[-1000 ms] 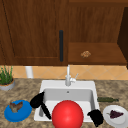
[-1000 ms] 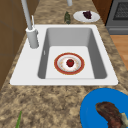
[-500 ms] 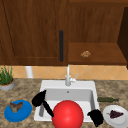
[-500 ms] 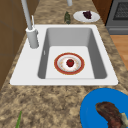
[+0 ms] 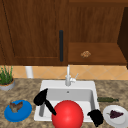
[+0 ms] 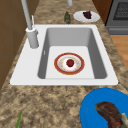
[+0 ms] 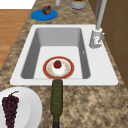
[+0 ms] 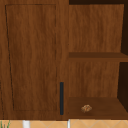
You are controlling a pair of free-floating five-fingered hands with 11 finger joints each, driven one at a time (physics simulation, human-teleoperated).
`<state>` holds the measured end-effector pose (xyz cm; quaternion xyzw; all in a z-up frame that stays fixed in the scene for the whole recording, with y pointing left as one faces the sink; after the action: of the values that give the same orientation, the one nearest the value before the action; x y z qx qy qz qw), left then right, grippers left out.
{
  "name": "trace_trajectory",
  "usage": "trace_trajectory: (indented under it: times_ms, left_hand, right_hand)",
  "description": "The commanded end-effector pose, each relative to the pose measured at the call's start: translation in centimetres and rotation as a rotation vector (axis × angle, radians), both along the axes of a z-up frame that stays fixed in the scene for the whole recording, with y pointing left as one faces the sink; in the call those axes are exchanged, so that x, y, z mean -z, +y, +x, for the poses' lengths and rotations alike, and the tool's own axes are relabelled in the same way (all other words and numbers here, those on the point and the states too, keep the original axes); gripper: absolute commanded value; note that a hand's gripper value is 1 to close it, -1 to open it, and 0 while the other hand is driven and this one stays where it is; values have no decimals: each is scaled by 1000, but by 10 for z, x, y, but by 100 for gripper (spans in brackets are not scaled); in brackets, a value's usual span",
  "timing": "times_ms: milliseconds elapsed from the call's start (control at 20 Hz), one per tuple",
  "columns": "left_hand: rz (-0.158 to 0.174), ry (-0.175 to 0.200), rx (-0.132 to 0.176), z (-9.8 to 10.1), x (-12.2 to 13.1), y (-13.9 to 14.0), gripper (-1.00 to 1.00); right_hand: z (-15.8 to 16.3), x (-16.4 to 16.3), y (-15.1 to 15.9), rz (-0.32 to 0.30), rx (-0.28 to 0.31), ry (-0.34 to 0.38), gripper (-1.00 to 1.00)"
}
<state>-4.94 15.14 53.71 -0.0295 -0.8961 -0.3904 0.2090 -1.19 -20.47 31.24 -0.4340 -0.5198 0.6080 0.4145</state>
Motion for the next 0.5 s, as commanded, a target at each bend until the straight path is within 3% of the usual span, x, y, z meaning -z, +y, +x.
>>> trace_trajectory:
  times_ms: [0, 450]
  left_hand:
    - [-116, -29, -82, -1, -3, -1, -100]
    - [-156, -30, -94, -7, -14, -2, -100]
  right_hand:
    - [0, 0, 0, 0, 0, 0, 0]
    - [0, 0, 0, 0, 0, 0, 0]
